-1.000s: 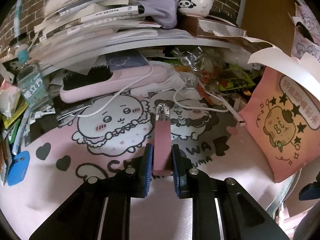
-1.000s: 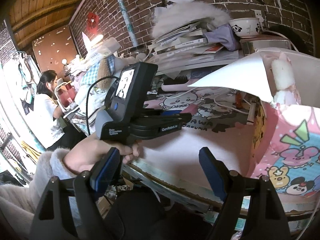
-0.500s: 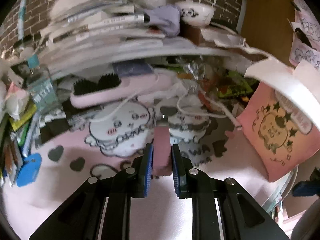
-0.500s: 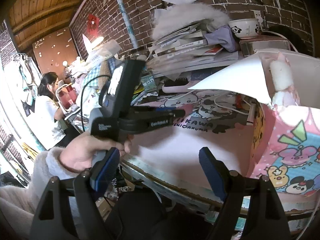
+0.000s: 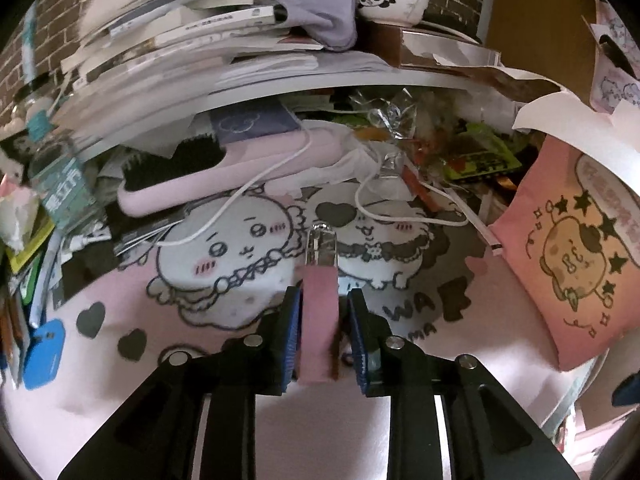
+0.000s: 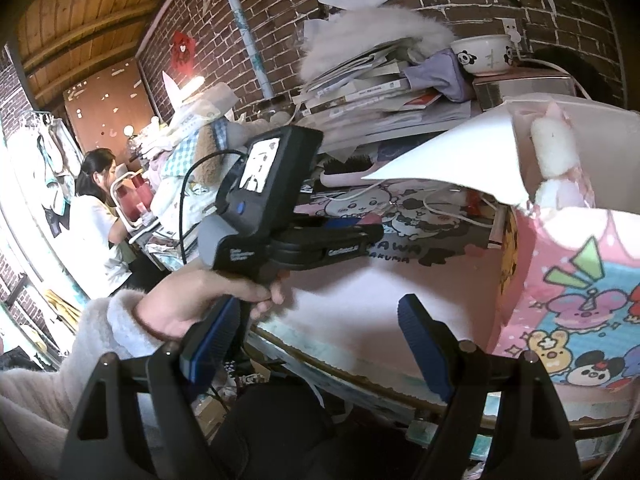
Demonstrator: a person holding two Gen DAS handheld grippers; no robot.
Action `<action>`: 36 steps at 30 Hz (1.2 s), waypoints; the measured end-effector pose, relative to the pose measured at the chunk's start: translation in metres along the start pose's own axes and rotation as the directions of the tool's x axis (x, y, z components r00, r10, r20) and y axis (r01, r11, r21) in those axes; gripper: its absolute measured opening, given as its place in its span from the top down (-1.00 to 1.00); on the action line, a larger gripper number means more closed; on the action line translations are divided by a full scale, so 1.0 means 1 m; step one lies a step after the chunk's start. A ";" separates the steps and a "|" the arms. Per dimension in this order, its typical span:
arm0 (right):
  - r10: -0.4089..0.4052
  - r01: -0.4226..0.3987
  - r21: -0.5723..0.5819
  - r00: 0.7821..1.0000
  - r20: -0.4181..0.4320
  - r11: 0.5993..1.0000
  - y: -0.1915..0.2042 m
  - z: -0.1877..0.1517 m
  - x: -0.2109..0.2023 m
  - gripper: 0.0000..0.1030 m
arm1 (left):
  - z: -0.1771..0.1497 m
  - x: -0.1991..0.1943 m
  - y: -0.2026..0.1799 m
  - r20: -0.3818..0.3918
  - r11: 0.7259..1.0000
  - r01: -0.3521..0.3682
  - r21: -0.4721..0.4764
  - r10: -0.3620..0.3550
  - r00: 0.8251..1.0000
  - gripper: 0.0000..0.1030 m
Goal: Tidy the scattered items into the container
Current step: 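Grasp the pink lip-gloss tube with the left tool and lift it, then carry the lip-gloss tube into the white box and open the left tool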
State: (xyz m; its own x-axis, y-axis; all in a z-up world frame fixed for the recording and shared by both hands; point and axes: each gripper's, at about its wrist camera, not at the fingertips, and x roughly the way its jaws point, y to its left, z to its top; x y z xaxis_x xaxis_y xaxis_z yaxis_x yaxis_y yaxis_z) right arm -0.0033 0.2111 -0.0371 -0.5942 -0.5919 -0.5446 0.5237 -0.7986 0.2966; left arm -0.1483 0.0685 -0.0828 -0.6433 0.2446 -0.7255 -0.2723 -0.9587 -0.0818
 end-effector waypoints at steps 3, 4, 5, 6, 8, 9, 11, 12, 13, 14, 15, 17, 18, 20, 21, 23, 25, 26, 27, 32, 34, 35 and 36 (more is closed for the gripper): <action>-0.001 0.001 0.006 1.000 0.002 1.000 -0.002 0.001 -0.001 -0.54 | 0.001 0.002 -0.003 -0.003 1.000 -0.019 0.024 0.019 1.000 0.75; -0.001 0.001 0.006 1.000 0.002 1.000 -0.002 0.001 -0.001 -0.54 | 0.001 0.002 -0.004 -0.006 0.999 -0.021 0.030 0.022 1.000 0.75; -0.002 0.002 0.006 1.000 0.001 1.000 -0.002 0.001 -0.001 -0.54 | 0.001 0.002 -0.004 -0.008 0.999 -0.020 0.033 0.020 1.000 0.75; 0.000 0.000 0.007 1.000 0.000 1.000 -0.002 0.001 -0.001 -0.54 | 0.001 0.001 -0.005 -0.008 0.999 -0.025 0.038 0.025 1.000 0.75; 0.003 -0.003 0.008 1.000 -0.001 1.000 -0.002 0.001 -0.001 -0.54 | 0.001 0.000 -0.006 -0.006 0.998 -0.037 0.053 0.037 0.999 0.75; 0.004 -0.004 0.007 1.000 -0.002 1.000 -0.001 0.001 0.000 -0.54 | 0.001 -0.001 -0.006 -0.003 0.998 -0.037 0.057 0.038 0.999 0.75; 0.004 -0.004 0.005 1.000 -0.003 1.000 0.000 0.001 0.000 -0.54 | 0.003 -0.006 -0.006 0.008 0.998 -0.036 0.060 0.036 0.999 0.75; 0.003 -0.003 0.005 1.000 -0.002 1.000 0.000 0.001 0.001 -0.55 | 0.004 -0.010 -0.007 0.016 0.997 -0.040 0.066 0.039 0.999 0.75; 0.004 -0.004 0.006 1.000 -0.002 1.000 0.000 0.001 0.000 -0.55 | 0.006 -0.013 -0.008 0.025 0.997 -0.043 0.069 0.042 0.999 0.75; 0.004 -0.004 0.006 1.000 -0.002 1.000 0.000 0.001 0.001 -0.55 | 0.008 -0.017 -0.008 0.034 0.996 -0.045 0.072 0.043 0.999 0.75; 0.003 -0.003 0.007 1.000 -0.002 1.000 0.000 0.001 0.001 -0.55 | 0.010 -0.020 -0.008 0.041 0.996 -0.046 0.074 0.043 0.998 0.76; 0.000 0.000 0.008 1.000 -0.005 1.000 -0.001 0.000 0.003 -0.55 | 0.015 -0.030 -0.009 0.062 0.996 -0.046 0.079 0.041 0.997 0.75; 0.000 0.000 0.011 1.000 -0.008 1.000 -0.002 -0.001 0.004 -0.55 | 0.019 -0.037 -0.010 0.073 0.995 -0.045 0.084 0.039 0.997 0.75; -0.001 0.001 0.014 1.000 -0.014 1.000 -0.003 -0.002 0.006 -0.55 | 0.027 -0.047 -0.012 0.093 0.995 -0.040 0.095 0.032 0.995 0.75; -0.003 0.003 0.015 1.000 -0.016 1.000 -0.004 -0.003 0.008 -0.55 | 0.031 -0.053 -0.015 0.103 0.994 -0.035 0.104 0.025 0.994 0.75; -0.009 0.010 0.018 1.000 -0.020 1.000 -0.006 -0.004 0.010 -0.55 | 0.040 -0.064 -0.021 0.122 0.992 -0.019 0.121 0.004 0.993 0.75; -0.022 0.022 0.024 1.000 -0.023 0.999 -0.010 -0.005 0.013 -0.55 | 0.047 -0.074 -0.028 0.138 0.990 -0.004 0.141 -0.016 0.990 0.76; -0.029 0.029 0.028 0.999 -0.022 0.999 -0.012 -0.006 0.014 -0.55 | 0.050 -0.079 -0.033 0.146 0.988 0.000 0.153 -0.023 0.989 0.76; -0.039 0.040 0.038 0.999 -0.020 0.998 -0.015 -0.006 0.014 -0.55 | 0.054 -0.084 -0.038 0.156 0.986 0.007 0.167 -0.033 0.987 0.75; -0.077 0.078 0.100 0.997 -0.016 0.992 -0.032 -0.007 0.012 -0.55 | 0.067 -0.105 -0.066 0.185 0.972 0.049 0.231 -0.093 0.978 0.75; -0.072 0.073 0.118 0.997 -0.015 0.990 -0.038 -0.007 0.011 -0.55 | 0.072 -0.111 -0.079 0.189 0.964 0.072 0.256 -0.123 0.974 0.75; -0.070 0.071 0.124 0.997 -0.015 0.990 -0.039 -0.007 0.010 -0.54 | 0.074 -0.114 -0.086 0.189 0.958 0.091 0.270 -0.145 0.971 0.75; -0.071 0.072 0.125 0.997 -0.014 0.990 -0.039 -0.007 0.010 -0.54 | 0.077 -0.117 -0.093 0.186 0.952 0.111 0.285 -0.168 0.968 0.75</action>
State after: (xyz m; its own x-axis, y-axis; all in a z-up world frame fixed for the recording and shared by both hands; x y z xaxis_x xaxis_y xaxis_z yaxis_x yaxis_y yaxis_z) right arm -0.0253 0.2372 -0.0601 -0.6211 -0.5322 -0.5753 0.3993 -0.8466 0.3520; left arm -0.1027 0.1401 0.0618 -0.7100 0.4246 -0.5618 -0.5340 -0.8447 0.0364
